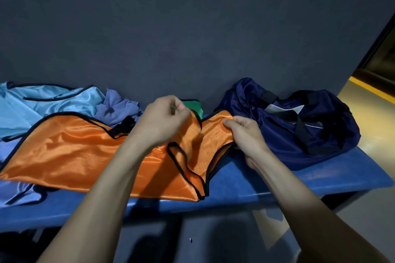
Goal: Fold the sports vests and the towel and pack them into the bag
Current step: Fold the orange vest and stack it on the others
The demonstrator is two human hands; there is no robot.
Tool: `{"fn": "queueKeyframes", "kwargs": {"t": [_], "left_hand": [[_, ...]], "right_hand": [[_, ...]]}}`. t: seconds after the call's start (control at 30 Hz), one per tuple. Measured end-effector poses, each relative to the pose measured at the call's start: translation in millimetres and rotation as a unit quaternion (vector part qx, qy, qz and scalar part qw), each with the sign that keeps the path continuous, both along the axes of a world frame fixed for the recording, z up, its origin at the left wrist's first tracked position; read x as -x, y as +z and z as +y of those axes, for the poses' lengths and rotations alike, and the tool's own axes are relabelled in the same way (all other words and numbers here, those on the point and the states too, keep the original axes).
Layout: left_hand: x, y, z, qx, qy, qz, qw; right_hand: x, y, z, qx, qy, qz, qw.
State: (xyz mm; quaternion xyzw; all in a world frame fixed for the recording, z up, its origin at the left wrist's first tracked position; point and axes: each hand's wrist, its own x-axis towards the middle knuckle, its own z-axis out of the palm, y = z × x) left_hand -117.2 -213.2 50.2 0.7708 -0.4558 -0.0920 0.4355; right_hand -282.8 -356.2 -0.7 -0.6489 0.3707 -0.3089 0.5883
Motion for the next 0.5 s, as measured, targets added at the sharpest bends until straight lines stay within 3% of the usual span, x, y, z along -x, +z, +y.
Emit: {"fn": "queueKeyframes", "kwargs": {"t": [0.1, 0.17, 0.33, 0.5], "left_hand": [[17.7, 1.1, -9.0, 0.122, 0.025, 0.168, 0.978], [35.1, -1.7, -13.6, 0.176, 0.026, 0.192, 0.965], [59.9, -15.6, -25.3, 0.163, 0.04, 0.034, 0.985], [67.3, -23.9, -39.9, 0.14, 0.021, 0.014, 0.99]], "right_hand": [[-3.4, -1.5, 4.5, -0.004, -0.009, -0.016, 1.0], [-5.1, -1.5, 7.0, -0.009, -0.011, -0.024, 1.0], [-6.1, 1.7, 12.0, 0.017, -0.046, -0.051, 0.997], [-3.0, 8.3, 17.4, 0.092, -0.067, -0.035, 0.993]]}}
